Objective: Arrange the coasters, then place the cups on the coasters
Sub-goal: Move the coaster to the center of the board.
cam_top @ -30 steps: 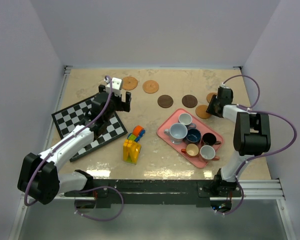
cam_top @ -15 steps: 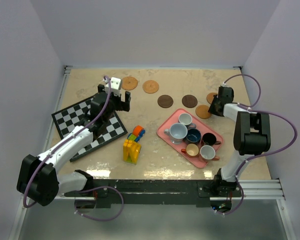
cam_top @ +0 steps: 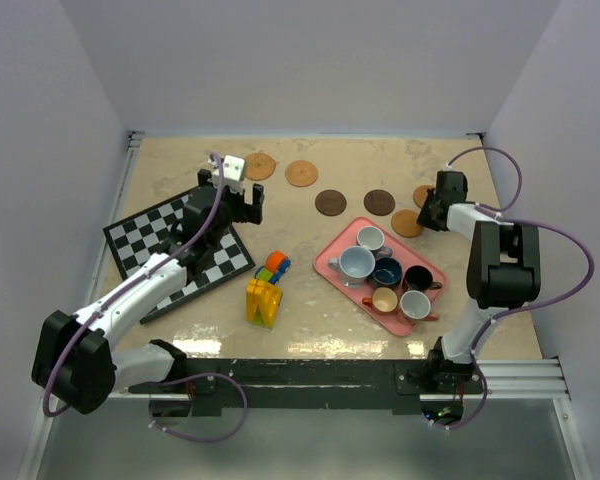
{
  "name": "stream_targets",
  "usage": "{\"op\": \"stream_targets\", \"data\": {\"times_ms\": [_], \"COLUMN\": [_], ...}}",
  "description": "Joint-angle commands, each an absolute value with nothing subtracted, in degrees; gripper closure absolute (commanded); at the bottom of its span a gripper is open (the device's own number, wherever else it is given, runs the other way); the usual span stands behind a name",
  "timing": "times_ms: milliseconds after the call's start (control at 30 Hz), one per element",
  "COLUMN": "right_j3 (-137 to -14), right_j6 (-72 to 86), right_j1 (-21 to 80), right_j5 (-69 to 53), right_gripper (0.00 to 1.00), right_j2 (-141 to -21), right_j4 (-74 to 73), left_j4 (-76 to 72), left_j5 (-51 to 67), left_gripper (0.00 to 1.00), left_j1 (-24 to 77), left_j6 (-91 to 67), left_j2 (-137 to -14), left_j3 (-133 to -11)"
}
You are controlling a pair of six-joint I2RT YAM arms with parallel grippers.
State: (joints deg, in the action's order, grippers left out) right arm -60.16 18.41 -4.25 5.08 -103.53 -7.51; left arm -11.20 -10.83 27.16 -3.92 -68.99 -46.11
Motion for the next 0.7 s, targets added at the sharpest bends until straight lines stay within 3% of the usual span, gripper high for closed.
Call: {"op": "stream_targets", "data": {"times_ms": [0,667], "right_j3": [-59.1,-59.2], "right_j6": [18.6,21.0], "right_j1": [-5.3,-6.7], "right_j5": [10.4,14.5], "right_gripper": [0.83,0.84], "right_j2": [-106.5,-107.0], "right_j4": [-16.3,-17.9], "left_j4": [-13.7,-14.2], "left_j5": [-12.3,-15.2], "left_gripper": [0.04,0.03], "left_j1": [28.5,31.6], "left_j6": [-4.1,-2.6], "left_j2": [-67.2,-66.7], "left_j3": [-45.9,-45.4]}}
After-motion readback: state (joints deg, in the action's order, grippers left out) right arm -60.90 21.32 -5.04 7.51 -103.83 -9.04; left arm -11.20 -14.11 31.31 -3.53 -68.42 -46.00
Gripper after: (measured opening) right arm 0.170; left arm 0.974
